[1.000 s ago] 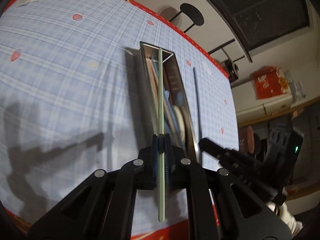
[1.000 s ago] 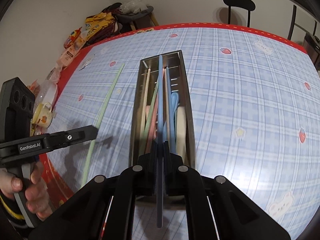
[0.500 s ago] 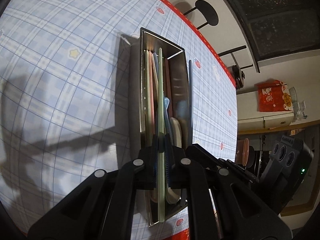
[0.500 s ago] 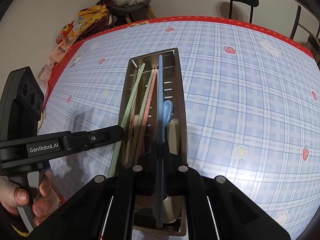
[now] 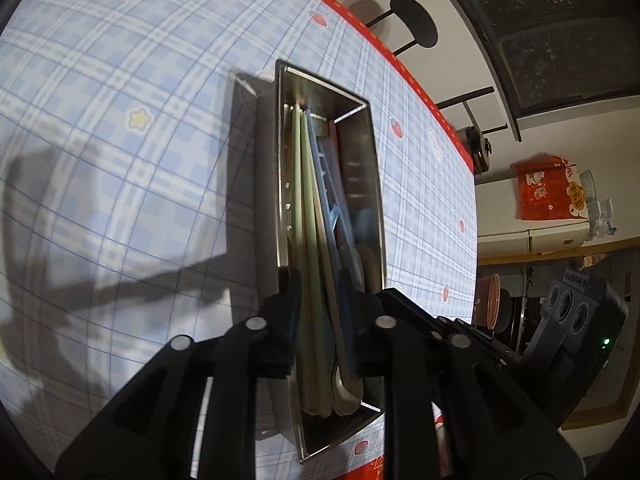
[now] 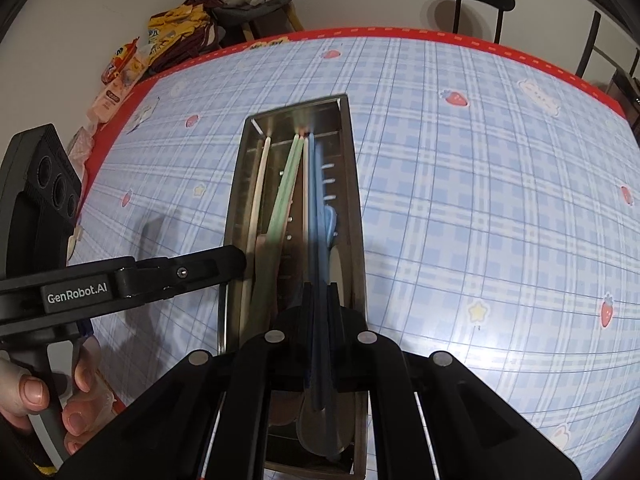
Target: Organize utensils
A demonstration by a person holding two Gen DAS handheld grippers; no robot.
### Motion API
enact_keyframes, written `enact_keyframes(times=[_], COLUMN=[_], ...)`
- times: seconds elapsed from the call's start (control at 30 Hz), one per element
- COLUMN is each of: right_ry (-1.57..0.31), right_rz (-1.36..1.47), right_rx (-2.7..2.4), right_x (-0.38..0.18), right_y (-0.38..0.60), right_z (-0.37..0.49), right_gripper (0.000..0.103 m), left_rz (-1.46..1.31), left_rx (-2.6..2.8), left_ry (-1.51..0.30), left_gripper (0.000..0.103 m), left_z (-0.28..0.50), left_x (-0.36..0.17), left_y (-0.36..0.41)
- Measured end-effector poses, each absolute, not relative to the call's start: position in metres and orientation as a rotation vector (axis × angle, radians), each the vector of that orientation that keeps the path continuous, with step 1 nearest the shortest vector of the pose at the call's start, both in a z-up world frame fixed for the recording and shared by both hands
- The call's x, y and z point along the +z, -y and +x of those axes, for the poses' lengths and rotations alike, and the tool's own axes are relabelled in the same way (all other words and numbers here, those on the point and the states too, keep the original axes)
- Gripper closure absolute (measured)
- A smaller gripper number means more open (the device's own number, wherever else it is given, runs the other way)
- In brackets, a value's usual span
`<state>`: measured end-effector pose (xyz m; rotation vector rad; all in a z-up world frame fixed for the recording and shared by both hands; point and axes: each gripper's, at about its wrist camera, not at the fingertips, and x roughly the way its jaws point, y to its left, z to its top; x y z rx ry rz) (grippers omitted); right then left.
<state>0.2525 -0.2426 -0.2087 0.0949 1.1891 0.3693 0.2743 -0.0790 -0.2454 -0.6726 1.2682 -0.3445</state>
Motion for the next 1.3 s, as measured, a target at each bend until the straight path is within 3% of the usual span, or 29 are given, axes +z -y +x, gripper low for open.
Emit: enact_keyframes(times=[0.07,0.13,0.23,0.33,0.37,0.4,0.5,0.63,0.97,1.3], right_ry=[-1.173,-1.155,-1.111,-1.061,-1.051,-1.037,-0.996,-0.936,-0.753,-0.639], right_rz=[0.080,0.065,0.031,0.011,0.011,0.012,0.018,0.012,0.035,-0.013], right_rx=[0.360,0.351,0.319,0.286,0.280,0.272,0.249,0.223,0.123,-0.053], right_x=[-0.201,-0.194,-0.178,-0.159,-0.155,-0.148,-0.128,-0.100,-0.021,0.004], right_y=[0.243,0.244,0.245,0.249,0.250,0.251,0.253,0.250,0.250,0.239], right_z=[0.250,0.246,0.239,0.230,0.229,0.226,0.217,0.200,0.127,0.053], right_gripper=[0.090,0.068,0.044,0.029,0.027,0.023,0.012,0.006,0.006,0.006], left_rz=[-0.653,-0.618,-0.555,-0.480,-0.457,-0.439,-0.386,-0.295,-0.064,0.044], left_rx=[-0.344,-0.332,-0.307,-0.285,-0.278,-0.269,-0.255,-0.239,-0.226,-0.205], left_ry=[-1.258,-1.238,-1.196,-1.157,-1.143,-1.125,-1.078,-1.019,-0.788,-0.670], left_gripper=[0.073,0.061,0.043,0.039,0.026,0.021,0.018,0.009,0.006,0.006], left_z=[0.274,0.273,0.270,0.265,0.262,0.260,0.250,0.233,0.164,0.091], left_x=[-0.239,-0.229,-0.210,-0.191,-0.184,-0.177,-0.159,-0.130,-0.039,0.018], left_y=[0.076,0.072,0.065,0.058,0.055,0.051,0.044,0.035,0.014,-0.005])
